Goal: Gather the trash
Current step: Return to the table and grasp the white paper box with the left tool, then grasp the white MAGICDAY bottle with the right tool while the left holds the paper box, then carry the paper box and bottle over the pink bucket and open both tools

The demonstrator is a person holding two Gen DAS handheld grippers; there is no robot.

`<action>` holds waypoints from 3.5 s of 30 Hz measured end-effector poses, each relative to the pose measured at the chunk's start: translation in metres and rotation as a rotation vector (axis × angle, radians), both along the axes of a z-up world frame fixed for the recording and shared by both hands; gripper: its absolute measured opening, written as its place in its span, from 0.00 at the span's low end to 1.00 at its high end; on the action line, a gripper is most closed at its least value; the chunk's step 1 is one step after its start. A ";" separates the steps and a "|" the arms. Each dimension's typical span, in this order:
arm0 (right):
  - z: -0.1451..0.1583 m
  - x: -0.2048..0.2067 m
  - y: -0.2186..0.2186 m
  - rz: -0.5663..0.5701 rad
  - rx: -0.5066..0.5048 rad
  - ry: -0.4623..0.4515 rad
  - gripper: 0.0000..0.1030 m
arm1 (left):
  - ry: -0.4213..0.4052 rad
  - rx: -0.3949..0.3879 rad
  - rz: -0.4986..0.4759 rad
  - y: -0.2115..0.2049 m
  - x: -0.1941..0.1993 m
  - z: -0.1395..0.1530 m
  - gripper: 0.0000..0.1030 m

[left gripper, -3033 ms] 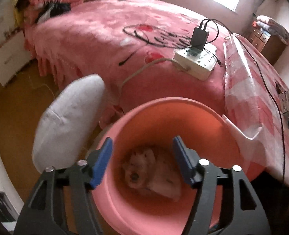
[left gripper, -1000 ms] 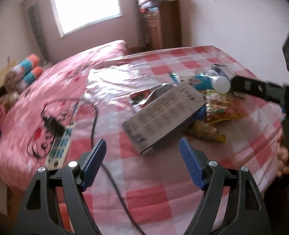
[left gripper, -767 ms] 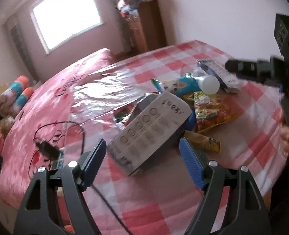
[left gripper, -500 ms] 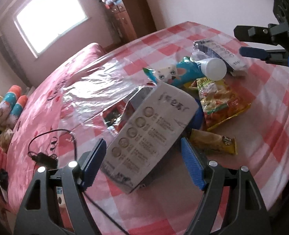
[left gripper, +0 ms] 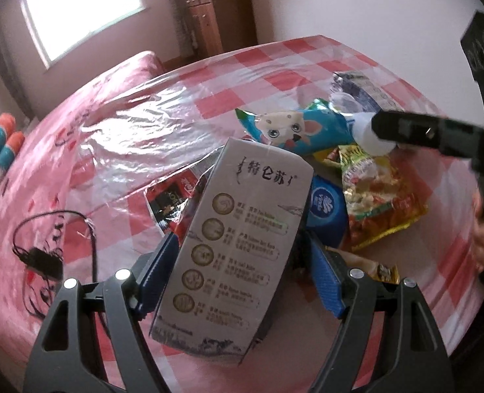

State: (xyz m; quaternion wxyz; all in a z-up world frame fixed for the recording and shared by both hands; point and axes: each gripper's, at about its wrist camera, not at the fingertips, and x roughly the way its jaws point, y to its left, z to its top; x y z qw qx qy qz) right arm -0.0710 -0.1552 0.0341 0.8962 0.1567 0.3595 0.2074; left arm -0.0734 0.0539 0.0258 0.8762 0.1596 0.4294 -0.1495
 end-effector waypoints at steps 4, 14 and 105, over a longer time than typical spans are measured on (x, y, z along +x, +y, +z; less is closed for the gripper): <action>-0.008 0.007 0.000 -0.011 -0.010 0.024 0.74 | 0.007 -0.055 0.050 0.004 0.003 -0.001 0.70; -0.009 0.014 -0.002 -0.026 -0.024 0.020 0.51 | 0.031 -0.159 0.166 0.013 0.005 0.001 0.65; 0.059 -0.043 0.105 0.171 -0.126 -0.127 0.25 | -0.069 -0.606 0.278 0.127 -0.103 0.029 0.65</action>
